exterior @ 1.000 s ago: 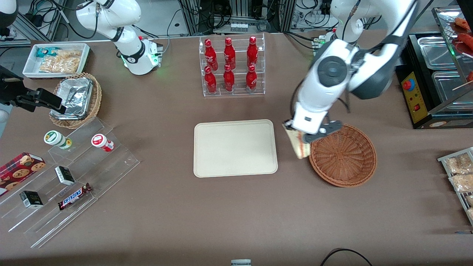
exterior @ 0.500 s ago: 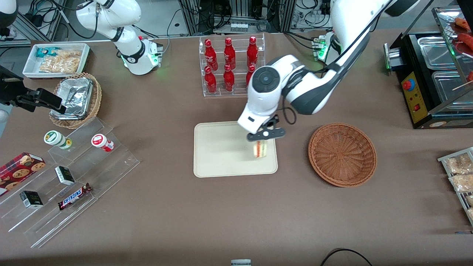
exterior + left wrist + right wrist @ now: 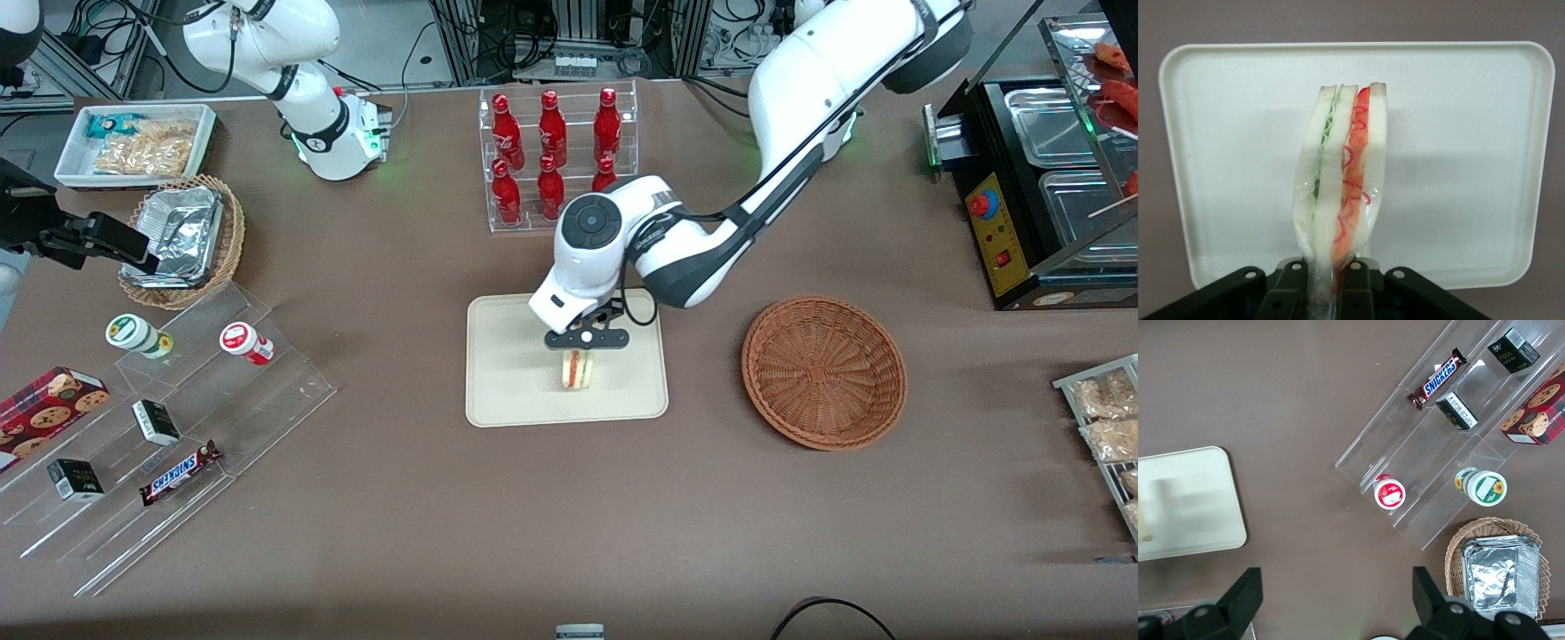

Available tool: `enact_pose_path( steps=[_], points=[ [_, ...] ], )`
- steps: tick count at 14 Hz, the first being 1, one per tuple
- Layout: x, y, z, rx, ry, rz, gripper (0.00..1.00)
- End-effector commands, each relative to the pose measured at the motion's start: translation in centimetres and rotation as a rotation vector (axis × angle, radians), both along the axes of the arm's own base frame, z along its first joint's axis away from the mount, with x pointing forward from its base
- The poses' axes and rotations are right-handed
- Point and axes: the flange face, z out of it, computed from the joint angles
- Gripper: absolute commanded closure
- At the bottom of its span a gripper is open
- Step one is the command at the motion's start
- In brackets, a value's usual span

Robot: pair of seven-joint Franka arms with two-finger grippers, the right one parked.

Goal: Place sandwich from basket to tray
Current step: 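Lower the sandwich onto the tray and open the left gripper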

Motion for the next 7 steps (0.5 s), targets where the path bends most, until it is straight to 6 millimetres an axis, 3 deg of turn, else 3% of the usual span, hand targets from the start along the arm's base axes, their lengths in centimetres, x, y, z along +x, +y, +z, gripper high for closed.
enact_pose_path(
  steps=[1, 7],
  points=[
    [0.8, -2.0, -1.7, 0.011, -0.028, 0.052, 0.88],
    [-0.2, -3.6, -4.9, 0.01, -0.02, 0.103, 0.88]
  ],
)
